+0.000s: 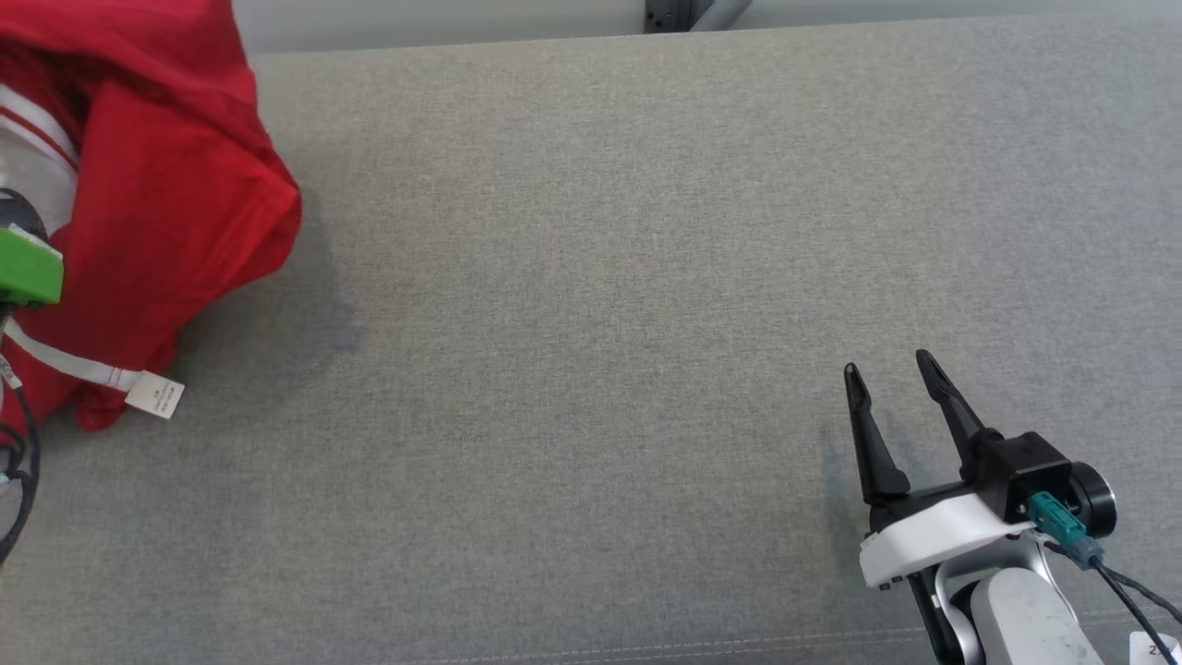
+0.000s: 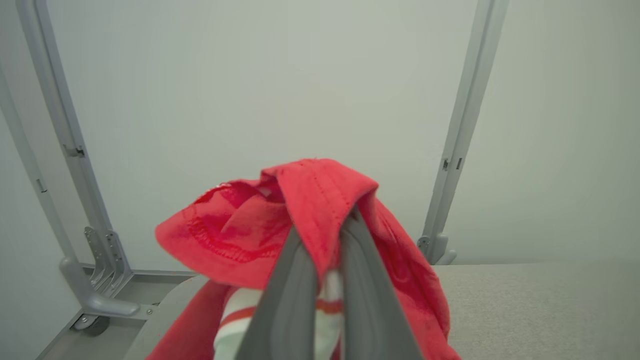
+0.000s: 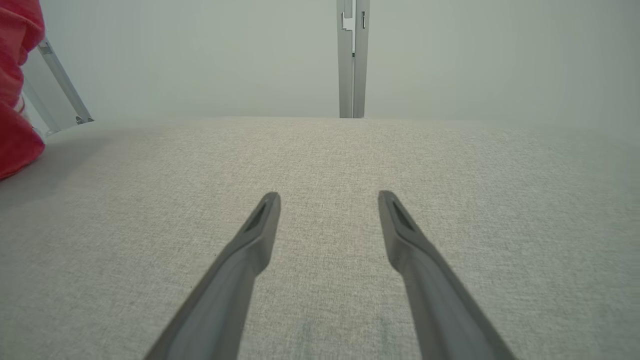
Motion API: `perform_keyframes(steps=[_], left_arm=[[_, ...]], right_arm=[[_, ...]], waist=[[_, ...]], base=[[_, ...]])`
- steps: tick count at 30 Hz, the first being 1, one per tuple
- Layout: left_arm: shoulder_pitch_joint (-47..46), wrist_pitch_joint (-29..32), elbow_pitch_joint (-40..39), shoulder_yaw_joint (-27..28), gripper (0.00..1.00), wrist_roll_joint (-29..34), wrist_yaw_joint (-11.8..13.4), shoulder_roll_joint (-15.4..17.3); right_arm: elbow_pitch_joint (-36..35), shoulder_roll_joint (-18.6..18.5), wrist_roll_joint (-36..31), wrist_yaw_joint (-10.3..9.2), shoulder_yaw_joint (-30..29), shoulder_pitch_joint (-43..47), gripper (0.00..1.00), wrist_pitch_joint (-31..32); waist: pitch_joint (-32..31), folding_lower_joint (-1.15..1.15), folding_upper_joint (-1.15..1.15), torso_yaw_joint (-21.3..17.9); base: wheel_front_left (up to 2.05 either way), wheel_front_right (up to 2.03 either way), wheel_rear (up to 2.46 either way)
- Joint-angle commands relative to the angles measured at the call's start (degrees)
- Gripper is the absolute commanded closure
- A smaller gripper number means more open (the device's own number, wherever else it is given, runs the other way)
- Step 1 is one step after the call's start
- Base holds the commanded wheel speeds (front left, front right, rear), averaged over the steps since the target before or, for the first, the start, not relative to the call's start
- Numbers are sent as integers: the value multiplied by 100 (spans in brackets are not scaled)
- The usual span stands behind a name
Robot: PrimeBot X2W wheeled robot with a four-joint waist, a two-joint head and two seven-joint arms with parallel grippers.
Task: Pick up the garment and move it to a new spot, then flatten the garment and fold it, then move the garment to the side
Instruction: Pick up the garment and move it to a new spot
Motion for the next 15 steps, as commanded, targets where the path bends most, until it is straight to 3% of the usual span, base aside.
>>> perform_keyframes(steps=[1, 7, 15], left_arm=[[106, 53, -247, 12, 100, -48, 64, 32], [255, 425, -1501, -161, 100, -205, 267, -156], [-37, 788, -2662, -698, 100, -528, 407, -790]], right_arm=[[-17, -6, 69, -2, -16, 93, 0, -18], [-26, -5, 114, -2, -31, 184, 0, -18], [-29, -4, 164, -2, -20, 202, 0, -18]], waist=[[-93, 0, 50, -171], [-197, 0, 50, -495], [-309, 0, 50, -918]], base=[[0, 0, 0], [0, 0, 0], [0, 0, 0]])
